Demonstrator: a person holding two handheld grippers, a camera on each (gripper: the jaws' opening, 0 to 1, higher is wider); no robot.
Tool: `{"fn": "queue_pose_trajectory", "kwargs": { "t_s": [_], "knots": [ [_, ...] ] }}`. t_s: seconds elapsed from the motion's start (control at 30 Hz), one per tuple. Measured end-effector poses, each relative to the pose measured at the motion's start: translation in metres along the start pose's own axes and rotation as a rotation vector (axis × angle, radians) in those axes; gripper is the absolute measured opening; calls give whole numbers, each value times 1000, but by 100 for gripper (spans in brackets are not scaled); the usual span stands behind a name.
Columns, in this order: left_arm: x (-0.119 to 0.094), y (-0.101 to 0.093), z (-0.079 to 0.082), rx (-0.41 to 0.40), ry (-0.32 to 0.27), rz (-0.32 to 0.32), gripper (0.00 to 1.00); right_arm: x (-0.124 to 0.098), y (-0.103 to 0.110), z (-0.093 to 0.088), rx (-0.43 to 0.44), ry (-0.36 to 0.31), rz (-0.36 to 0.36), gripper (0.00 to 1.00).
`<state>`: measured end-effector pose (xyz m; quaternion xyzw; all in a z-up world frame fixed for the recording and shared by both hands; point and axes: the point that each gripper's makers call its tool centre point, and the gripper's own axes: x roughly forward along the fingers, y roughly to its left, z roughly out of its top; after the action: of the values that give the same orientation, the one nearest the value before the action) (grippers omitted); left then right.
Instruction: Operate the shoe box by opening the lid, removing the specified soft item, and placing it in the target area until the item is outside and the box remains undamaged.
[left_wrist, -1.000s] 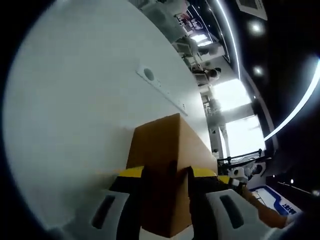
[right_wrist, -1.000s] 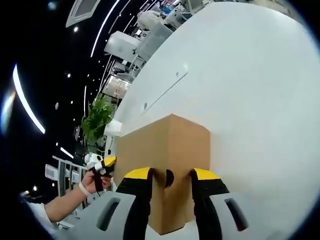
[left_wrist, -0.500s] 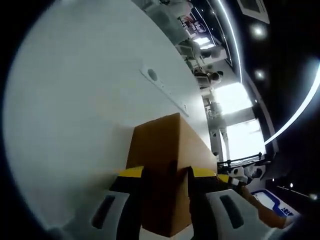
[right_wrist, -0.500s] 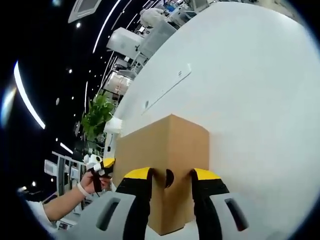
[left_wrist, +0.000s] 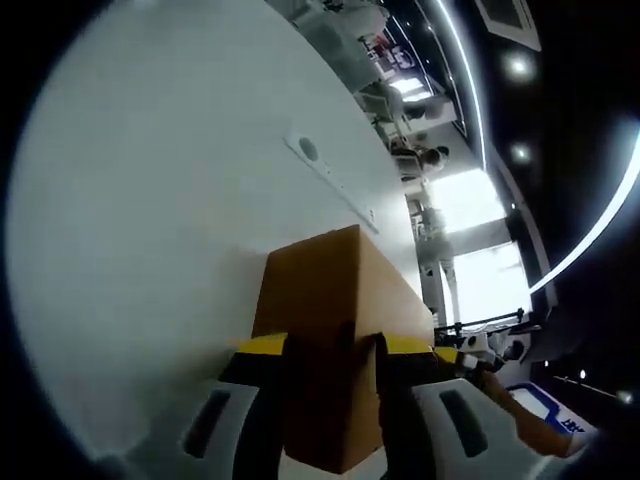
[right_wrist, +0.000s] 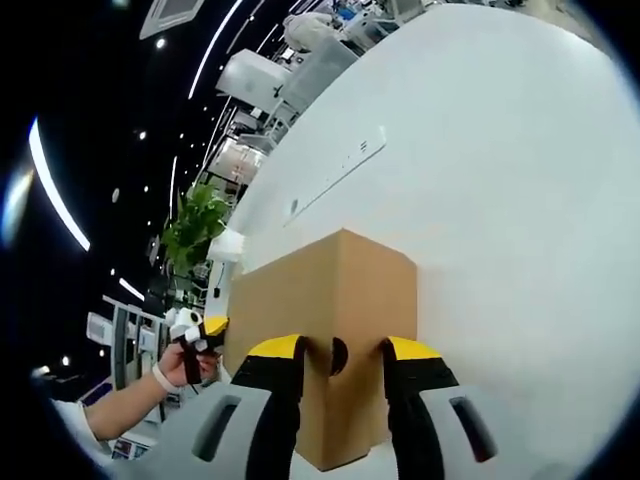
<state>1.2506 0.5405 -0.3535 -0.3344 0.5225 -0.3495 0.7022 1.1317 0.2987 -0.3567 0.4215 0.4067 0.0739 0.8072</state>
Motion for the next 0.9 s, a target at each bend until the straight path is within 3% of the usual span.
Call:
{"fn": "queue_pose_trajectory", "kwargs": {
  "t_s": [0.13,0.53,0.9],
  "knots": [
    [-1,1,-1,0,7,-2,33,1,-1,1,-5,2,-1,31],
    [-10,-19,-27,-5,7,0,33,1,1,0,-12,4,-2,31],
    [-9,-12,-19,-6,5,2,33,1,2,0,-16,3,-4,31]
  ]
}}
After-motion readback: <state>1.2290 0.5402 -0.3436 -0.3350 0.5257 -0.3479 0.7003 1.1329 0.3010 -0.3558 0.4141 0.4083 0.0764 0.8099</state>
